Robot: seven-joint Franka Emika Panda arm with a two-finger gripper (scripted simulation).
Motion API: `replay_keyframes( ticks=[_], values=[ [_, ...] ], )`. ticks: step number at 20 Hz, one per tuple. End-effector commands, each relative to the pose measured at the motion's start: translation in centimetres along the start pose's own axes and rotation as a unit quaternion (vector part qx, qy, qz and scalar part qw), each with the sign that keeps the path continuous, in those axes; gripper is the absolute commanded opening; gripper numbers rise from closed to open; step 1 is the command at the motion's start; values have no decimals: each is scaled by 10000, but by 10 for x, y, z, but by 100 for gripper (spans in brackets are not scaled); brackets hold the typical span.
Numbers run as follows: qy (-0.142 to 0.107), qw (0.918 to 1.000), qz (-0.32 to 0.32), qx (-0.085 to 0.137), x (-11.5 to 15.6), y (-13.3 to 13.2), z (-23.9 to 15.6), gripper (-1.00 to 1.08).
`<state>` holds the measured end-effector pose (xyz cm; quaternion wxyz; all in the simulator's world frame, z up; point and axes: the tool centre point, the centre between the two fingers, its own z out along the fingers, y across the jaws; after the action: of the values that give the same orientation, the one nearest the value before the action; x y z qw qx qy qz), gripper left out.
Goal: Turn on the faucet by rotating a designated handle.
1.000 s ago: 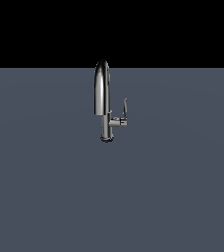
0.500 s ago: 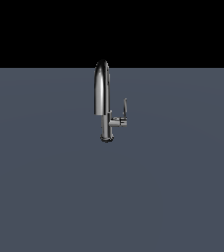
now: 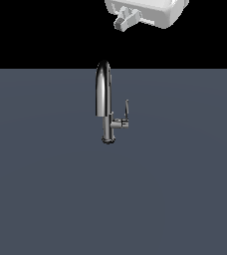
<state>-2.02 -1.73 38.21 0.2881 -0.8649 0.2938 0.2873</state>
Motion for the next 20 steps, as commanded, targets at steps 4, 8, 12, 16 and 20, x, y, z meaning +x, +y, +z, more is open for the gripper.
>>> replay_keyframes(
  ticks=[4, 8, 12, 16, 20],
  values=[
    [-463, 9966, 462, 501, 40, -4, 3, -100],
    [-818, 9893, 819, 886, 70, -5, 8, -100],
    [-1194, 9771, 1198, 1294, 102, -3, 15, -100],
    [-1595, 9585, 1607, 1730, 136, 0, 26, -100],
    [-1989, 9344, 2013, 2161, 169, 4, 40, -100]
  ],
)
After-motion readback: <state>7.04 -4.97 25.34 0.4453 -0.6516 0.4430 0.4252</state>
